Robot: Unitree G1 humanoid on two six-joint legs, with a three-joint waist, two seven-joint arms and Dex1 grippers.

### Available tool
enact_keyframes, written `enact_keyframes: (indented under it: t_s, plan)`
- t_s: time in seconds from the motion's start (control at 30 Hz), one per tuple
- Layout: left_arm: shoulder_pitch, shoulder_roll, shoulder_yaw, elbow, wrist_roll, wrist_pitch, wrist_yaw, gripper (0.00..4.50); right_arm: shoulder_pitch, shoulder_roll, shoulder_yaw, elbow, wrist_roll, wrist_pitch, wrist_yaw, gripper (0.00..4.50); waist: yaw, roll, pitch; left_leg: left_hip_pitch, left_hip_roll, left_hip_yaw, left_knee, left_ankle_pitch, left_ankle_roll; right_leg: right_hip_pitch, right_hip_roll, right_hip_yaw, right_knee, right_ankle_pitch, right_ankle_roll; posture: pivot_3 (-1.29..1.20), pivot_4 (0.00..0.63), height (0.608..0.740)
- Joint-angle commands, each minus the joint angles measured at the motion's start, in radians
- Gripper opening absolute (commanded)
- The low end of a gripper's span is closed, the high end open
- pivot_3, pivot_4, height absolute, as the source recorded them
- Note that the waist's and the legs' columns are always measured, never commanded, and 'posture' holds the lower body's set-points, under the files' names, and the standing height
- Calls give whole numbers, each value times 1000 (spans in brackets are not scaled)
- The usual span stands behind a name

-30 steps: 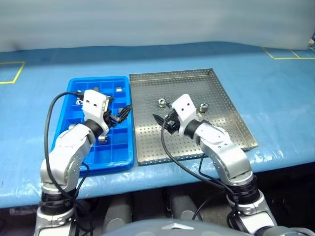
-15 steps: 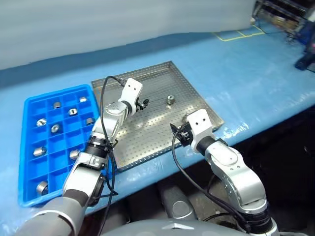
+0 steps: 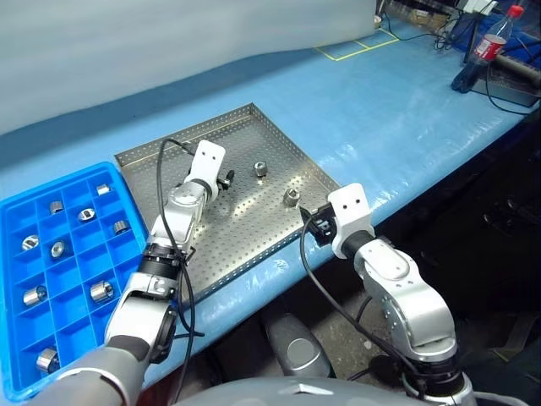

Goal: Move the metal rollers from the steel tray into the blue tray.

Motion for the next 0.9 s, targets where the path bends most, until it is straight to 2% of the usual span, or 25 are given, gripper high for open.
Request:
enact_keyframes:
  t_s: [0.03, 0.37, 0.83, 0.9]
  plan:
    - [24, 11, 42, -121, 11, 51, 46, 3721, -25, 2, 15, 6, 9, -17, 16, 3332, 7, 0, 0, 0, 0, 1, 0, 0, 0, 0, 0, 1, 0, 0, 0, -453, 150, 740]
    - [38, -22, 10, -74, 11, 146, 37, 3721, -45, 21, 8, 19, 26, -44, 29, 3332, 50, 0, 0, 0, -1, 5, -1, -1, 2, -2, 0, 5, -1, 1, 2, -440, 150, 740]
    - [99, -61, 23, -69, -5, 137, 38, 3721, -52, 45, -5, 37, 50, -53, 32, 3332, 64, -1, -1, 2, -1, 6, -1, -1, 2, -1, 0, 6, -1, 1, 2, -426, 150, 740]
    - [103, -63, 26, -75, -10, 115, 33, 3313, -58, 47, -6, 43, 52, -59, 33, 3394, 64, -1, -1, 2, -1, 6, -1, -1, 2, -1, 0, 7, -1, 1, 2, -426, 150, 740]
